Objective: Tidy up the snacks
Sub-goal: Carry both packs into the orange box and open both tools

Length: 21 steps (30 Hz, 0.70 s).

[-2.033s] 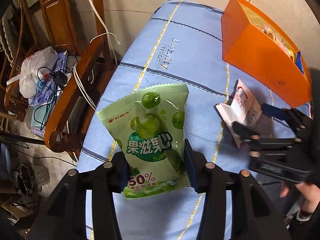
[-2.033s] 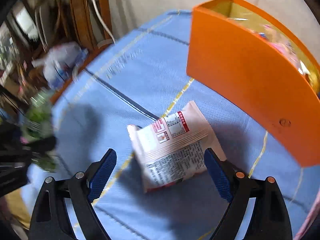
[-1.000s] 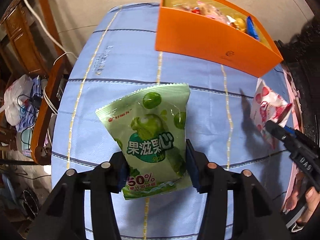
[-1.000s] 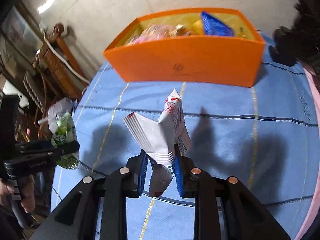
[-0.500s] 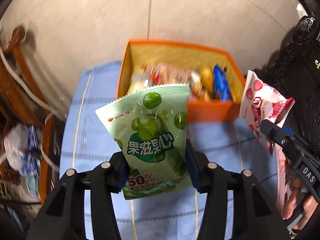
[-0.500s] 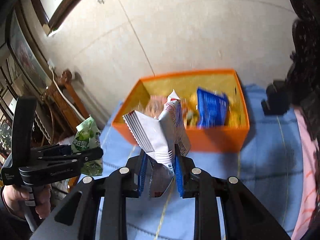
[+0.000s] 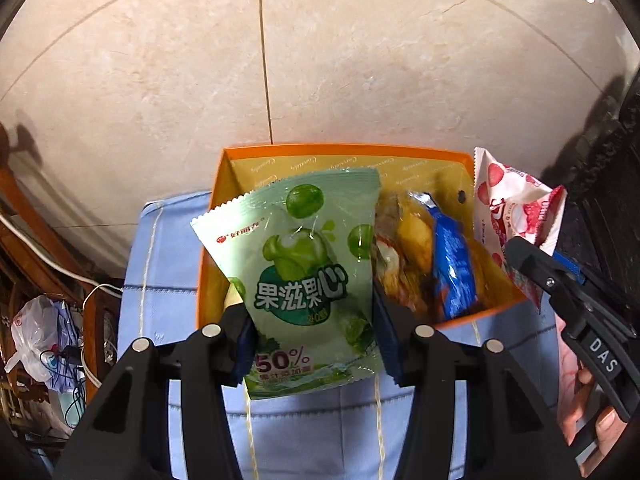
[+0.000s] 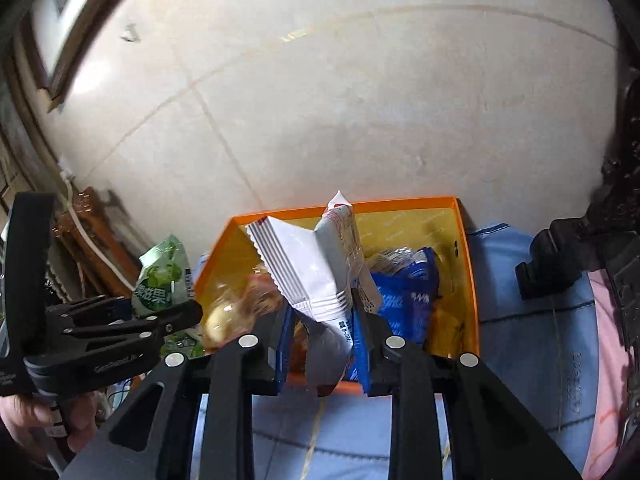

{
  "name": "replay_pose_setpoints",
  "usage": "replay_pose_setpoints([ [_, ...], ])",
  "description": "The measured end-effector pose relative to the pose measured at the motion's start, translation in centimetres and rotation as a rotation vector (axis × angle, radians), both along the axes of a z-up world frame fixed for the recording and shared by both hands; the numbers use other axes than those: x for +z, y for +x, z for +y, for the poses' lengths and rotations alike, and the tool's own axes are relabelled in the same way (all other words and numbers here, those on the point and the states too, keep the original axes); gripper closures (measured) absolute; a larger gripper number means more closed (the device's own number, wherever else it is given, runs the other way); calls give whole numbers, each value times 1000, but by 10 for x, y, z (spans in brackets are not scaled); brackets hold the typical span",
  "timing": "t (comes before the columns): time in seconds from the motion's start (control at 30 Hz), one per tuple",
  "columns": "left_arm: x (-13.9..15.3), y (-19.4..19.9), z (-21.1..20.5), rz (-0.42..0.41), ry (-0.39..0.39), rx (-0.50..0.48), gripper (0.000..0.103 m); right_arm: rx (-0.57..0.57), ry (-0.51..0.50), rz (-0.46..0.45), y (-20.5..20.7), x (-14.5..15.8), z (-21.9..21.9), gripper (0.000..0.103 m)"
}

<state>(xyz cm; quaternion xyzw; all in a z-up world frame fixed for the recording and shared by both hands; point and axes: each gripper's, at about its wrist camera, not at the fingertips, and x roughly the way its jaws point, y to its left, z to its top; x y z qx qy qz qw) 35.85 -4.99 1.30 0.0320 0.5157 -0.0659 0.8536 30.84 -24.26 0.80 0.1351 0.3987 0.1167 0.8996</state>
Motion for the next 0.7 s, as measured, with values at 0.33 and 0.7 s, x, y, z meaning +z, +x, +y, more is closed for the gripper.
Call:
replay_pose_setpoints([
  [0.33,-19,20,-2,-19,85,28,8,-43,-52,30,23,-20,-1,32],
  [0.7,-11,-17,14,9,134,76,7,-67,-44,-41,-16,1,-10,22],
])
